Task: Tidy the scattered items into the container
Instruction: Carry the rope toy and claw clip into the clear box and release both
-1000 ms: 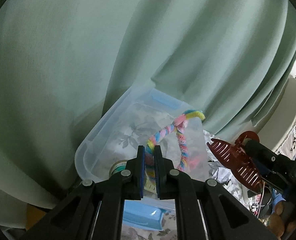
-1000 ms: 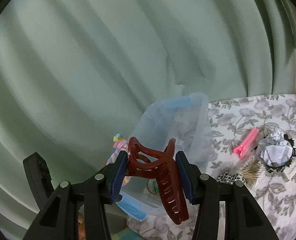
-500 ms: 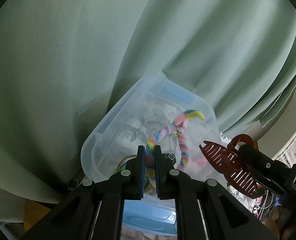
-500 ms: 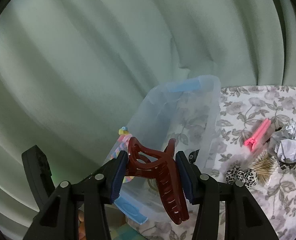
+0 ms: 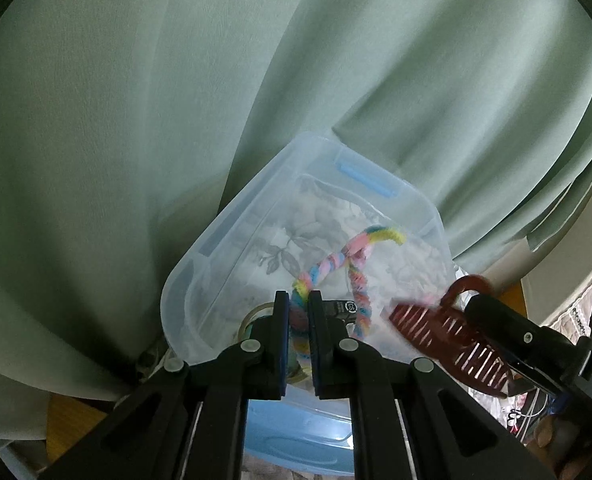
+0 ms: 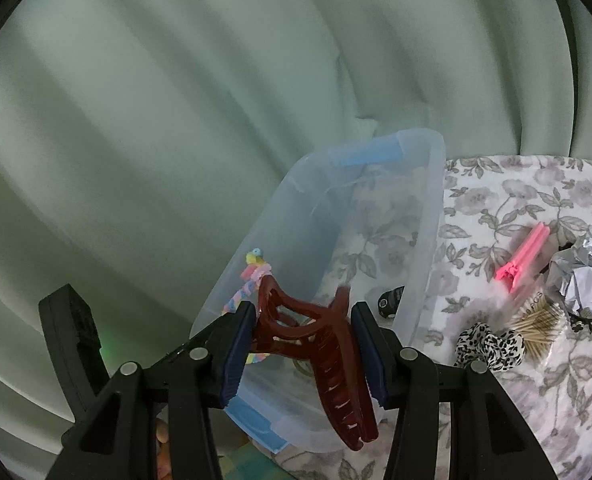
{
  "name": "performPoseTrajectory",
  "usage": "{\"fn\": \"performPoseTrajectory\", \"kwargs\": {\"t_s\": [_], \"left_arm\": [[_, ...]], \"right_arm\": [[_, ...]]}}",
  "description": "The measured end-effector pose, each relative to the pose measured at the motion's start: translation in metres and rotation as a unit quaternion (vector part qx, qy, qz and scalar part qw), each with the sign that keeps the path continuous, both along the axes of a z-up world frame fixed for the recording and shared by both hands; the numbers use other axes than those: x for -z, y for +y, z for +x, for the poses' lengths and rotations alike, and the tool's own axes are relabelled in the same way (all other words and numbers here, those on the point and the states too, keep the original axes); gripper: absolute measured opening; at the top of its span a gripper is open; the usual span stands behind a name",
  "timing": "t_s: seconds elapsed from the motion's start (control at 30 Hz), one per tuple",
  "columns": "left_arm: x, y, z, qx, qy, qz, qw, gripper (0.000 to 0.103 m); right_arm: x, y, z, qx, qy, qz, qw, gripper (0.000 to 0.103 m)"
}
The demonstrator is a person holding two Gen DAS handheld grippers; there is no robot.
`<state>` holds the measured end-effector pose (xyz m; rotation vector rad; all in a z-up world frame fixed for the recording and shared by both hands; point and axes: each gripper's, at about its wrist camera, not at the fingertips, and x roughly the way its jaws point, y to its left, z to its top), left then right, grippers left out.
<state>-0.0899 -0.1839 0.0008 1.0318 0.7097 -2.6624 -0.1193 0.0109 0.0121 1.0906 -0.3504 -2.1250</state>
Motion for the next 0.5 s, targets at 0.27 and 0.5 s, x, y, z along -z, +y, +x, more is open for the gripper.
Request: {"fn": "performPoseTrajectory", "kwargs": {"t_s": [0.27, 0.5], "left_arm": [[-0.0005, 0.0008, -0.0006, 0.000, -0.002, -0.001, 1.0000, 0.009], [-0.0027, 0.0021, 0.0011, 0.001, 0.003, -0.003, 1.0000, 0.035]], "right_arm": [[-0.0007, 0.0000, 0.0010, 0.000, 0.003, 0.000, 1.000, 0.053], [-0.0013, 0.0015, 0.0036, 0.000, 0.001, 0.002, 1.000, 0.053]]}}
